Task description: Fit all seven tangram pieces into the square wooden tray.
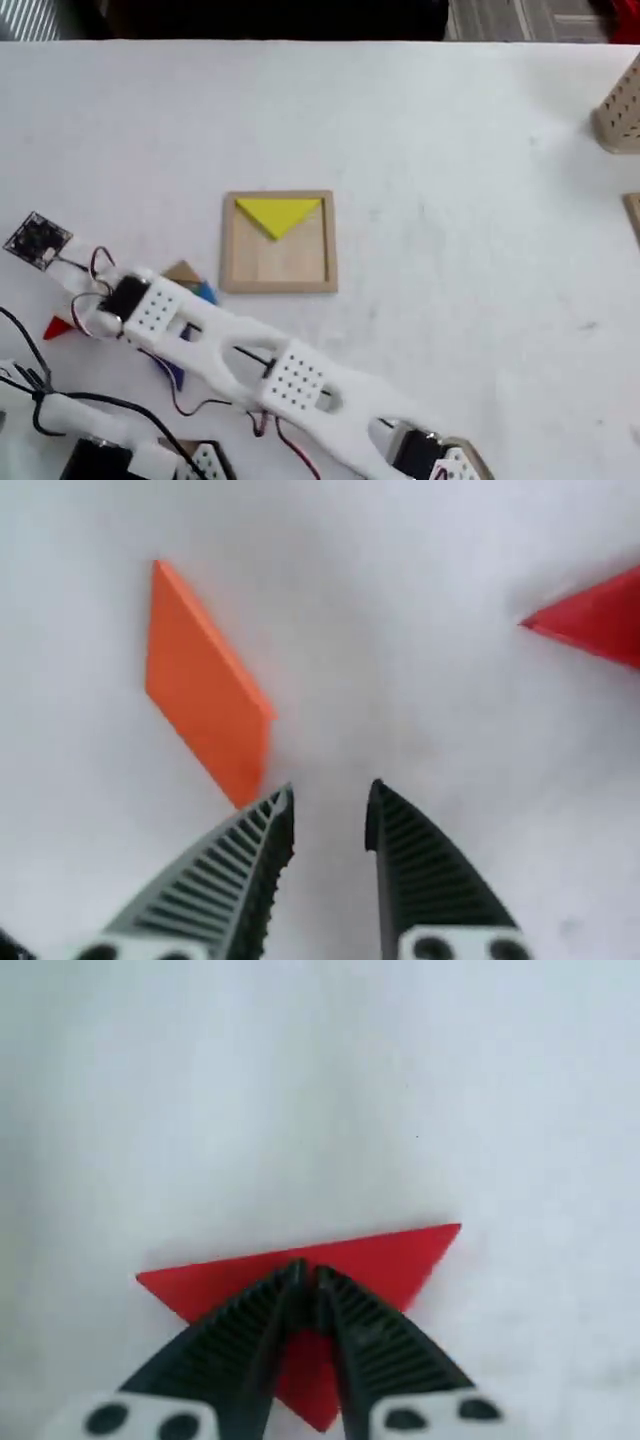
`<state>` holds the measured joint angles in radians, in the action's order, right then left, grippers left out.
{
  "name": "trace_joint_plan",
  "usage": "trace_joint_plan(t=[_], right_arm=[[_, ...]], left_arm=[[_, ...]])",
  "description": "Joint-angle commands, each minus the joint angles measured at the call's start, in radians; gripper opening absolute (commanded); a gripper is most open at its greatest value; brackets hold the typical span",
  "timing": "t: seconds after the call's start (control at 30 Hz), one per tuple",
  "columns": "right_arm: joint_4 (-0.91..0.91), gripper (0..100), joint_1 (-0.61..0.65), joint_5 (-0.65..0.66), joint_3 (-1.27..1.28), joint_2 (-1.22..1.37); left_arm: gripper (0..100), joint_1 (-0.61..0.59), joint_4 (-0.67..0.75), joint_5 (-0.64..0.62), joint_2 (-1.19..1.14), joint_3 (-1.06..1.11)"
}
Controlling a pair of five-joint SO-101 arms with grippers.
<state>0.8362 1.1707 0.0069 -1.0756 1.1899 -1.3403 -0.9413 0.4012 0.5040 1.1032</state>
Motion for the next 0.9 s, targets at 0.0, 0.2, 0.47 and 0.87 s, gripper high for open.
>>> trace_joint_plan(t=[0.0,0.2,0.47,0.87], right_arm=[[0.094,1.8,-0.004,-0.008,-0.140,0.051],[0.374,1.8,-0.036,-0.002,-0.245,0.070],[0.618,1.8,-0.058,0.124,-0.313,0.062],[0.378,13.3,-0.064,-0.445,-0.517,0.147]], left_arm=[[13,-0.001,0.015,-0.009,0.050,-0.002],[14,0.001,0.015,-0.009,0.048,0.000],[14,0.001,0.015,-0.009,0.048,0.000],[14,0.001,0.015,-0.009,0.048,0.000]])
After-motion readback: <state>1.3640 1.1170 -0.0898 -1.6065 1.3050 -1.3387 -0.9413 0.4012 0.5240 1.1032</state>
